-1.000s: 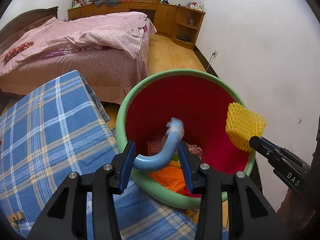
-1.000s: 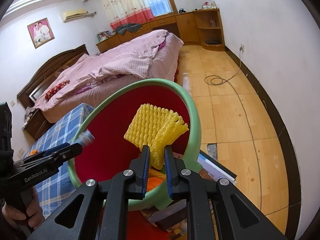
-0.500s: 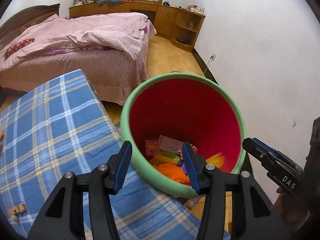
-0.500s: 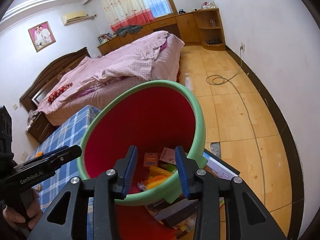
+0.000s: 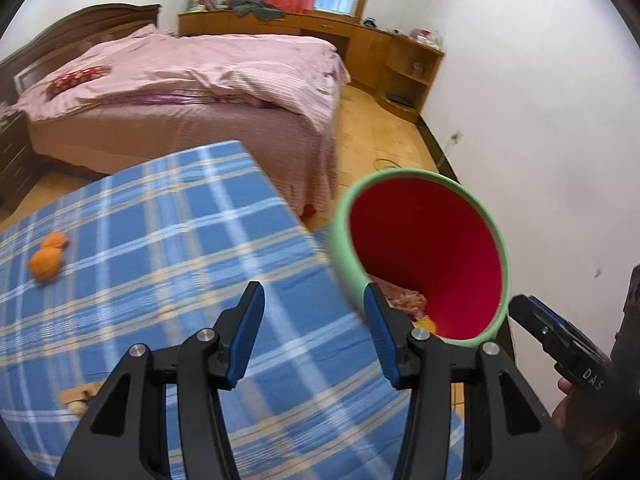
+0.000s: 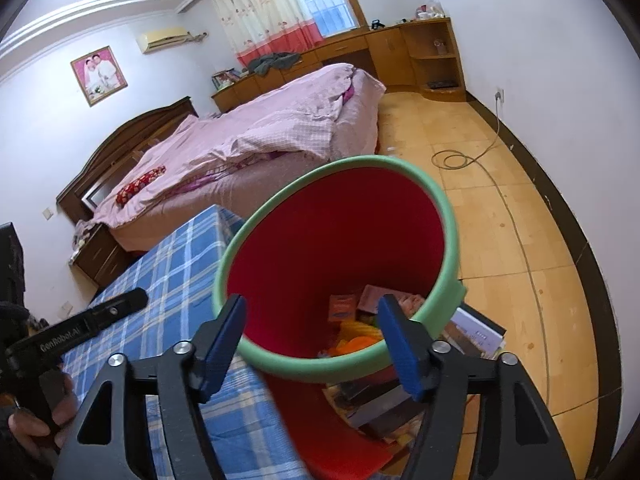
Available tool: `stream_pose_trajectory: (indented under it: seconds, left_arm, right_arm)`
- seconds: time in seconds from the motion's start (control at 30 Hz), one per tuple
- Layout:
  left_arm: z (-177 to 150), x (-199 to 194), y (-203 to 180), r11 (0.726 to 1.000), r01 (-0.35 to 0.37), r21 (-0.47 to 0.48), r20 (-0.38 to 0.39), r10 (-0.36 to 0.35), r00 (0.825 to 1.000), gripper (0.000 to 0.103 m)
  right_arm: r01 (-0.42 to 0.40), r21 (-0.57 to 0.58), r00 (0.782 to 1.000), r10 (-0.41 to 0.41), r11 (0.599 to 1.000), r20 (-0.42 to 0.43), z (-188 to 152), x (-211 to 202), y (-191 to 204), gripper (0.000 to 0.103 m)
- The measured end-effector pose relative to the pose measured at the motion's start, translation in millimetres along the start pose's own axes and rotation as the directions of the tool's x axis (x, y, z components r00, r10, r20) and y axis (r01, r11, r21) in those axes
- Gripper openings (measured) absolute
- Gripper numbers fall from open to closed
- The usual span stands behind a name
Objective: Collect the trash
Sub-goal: 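Move both tools back over the table toward the orange bundle and wooden stick, then grasp the orange cloth bundle with the left tool while the right tool grasps the wooden stick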
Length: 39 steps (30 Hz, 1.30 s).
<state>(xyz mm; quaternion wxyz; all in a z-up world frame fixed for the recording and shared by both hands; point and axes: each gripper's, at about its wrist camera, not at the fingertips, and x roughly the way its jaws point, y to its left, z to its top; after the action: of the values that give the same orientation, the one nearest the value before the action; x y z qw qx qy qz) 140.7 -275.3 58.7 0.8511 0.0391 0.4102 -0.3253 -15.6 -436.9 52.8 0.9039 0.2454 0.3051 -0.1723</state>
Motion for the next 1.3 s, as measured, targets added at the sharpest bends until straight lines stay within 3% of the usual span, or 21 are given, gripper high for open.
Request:
stream_pose_trajectory:
  seconds: [0.3, 0.6, 0.67, 0.77, 1.1, 1.2, 1.3]
  left_arm:
    - [3.6, -32.1, 79.2, 0.99, -0.114, -0.082, 0.044, 0.117, 0.992, 0.053]
    - [4.2, -33.8, 173.8, 0.95, -0.246, -0.193, 0.019, 0.254, 0.967, 0.055]
    - [2.7, -32.3, 188.2, 0.946, -0.252, -0.206, 0.006, 0.258, 0.966, 0.056]
    - [1.7, -31.3, 208.2, 0.939, -0.277, -0.206, -0.011, 0.281, 0.96, 0.066]
    - [10.0, 2.0, 266.3, 0.902, -0.333, -0.275, -0.068, 0.327, 0.942, 0.066]
    - [11.0, 11.1, 282.2, 0.89, -0.316, -0.328, -0.08, 0.308, 0.948, 0.066]
    - [13.0, 16.6, 285.3, 0.896, -0.299, -0.327, -0.072, 0.292, 0.954, 0.066]
  right_arm:
    - [-0.025, -0.016, 0.999, 0.024, 1.0, -0.027, -13.1, 5.4, 34.9, 0.076]
    - [-0.001, 0.003, 0.999, 0.002, 1.0, -0.04, -25.0, 10.8, 46.3, 0.078]
    - [0.011, 0.008, 0.999, -0.01, 1.0, -0.05, -25.5, 13.3, 47.0, 0.078]
    - [0.02, 0.019, 0.998, -0.019, 1.0, -0.055, -24.5, 14.4, 46.4, 0.079]
    - [0.103, 0.072, 0.994, -0.1, 0.992, -0.041, -19.0, 22.0, 29.4, 0.08]
    - [0.128, 0.083, 0.992, -0.125, 0.988, -0.035, -15.7, 25.3, 23.6, 0.082]
    - [0.147, 0.1, 0.989, -0.144, 0.984, -0.033, -14.1, 30.6, 18.2, 0.082]
